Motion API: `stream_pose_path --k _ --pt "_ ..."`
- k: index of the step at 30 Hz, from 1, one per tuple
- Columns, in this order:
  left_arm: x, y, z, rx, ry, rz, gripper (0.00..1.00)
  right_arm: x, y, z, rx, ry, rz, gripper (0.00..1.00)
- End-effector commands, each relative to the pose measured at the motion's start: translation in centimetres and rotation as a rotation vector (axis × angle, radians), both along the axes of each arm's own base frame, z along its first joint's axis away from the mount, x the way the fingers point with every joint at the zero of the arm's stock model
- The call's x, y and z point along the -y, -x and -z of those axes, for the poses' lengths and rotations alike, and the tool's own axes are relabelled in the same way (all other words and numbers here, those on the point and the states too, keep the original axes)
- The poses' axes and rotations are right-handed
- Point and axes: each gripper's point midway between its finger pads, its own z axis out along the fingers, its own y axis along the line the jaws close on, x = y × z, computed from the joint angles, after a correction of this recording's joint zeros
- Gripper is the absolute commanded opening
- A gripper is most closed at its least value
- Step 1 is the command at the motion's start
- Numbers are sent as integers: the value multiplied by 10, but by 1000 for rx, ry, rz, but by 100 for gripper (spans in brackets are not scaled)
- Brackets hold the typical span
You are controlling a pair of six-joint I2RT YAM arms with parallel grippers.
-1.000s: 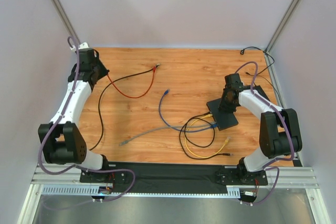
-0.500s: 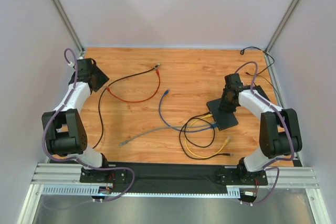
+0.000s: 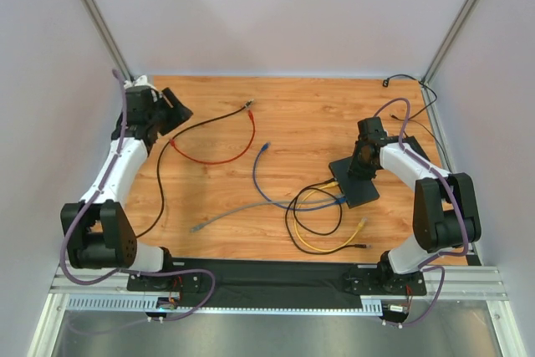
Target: Pull the plug from the switch port
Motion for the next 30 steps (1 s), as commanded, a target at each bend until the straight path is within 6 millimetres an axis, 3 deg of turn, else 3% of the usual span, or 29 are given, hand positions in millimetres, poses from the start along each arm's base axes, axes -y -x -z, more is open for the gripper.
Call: stream_pose_path --k 1,2,4,5,7,8,9,10,13,14,15,16,18,19,30 --pt "86 9 -42 169 26 316 65 8 21 26 -107 51 -11 31" --pt "119 16 -44 197 22 423 66 7 22 26 -109 50 -14 31" --pt "161 24 -54 247 26 558 66 7 21 26 -107 49 -14 31" --pt "198 34 -55 266 23 670 67 7 21 27 -110 50 -13 31" --pt "231 41 -53 279 11 766 68 8 22 28 -116 51 -14 31" --pt "250 42 -37 246 13 817 68 7 23 28 -118 51 -16 31" --pt "281 52 -46 278 49 914 68 7 23 29 -120 49 -16 31" --pt "299 52 -22 219 69 961 68 6 23 29 -120 49 -18 31" --pt "351 69 -15 177 157 1136 66 7 24 30 -120 49 -16 31" --pt "369 69 4 125 192 1199 65 6 24 30 -120 46 -20 31" --pt "379 73 13 96 215 1228 64 5 24 29 -120 42 -23 31" --pt "391 77 41 21 229 1250 62 5 24 29 -122 40 -26 31" --pt "405 79 47 -3 270 1283 61 5 25 29 -122 38 -26 31" --pt "412 83 62 -37 283 1293 59 5 26 29 -122 39 -26 31" --pt "445 96 99 -92 309 1297 58 3 23 30 -111 27 -31 31"
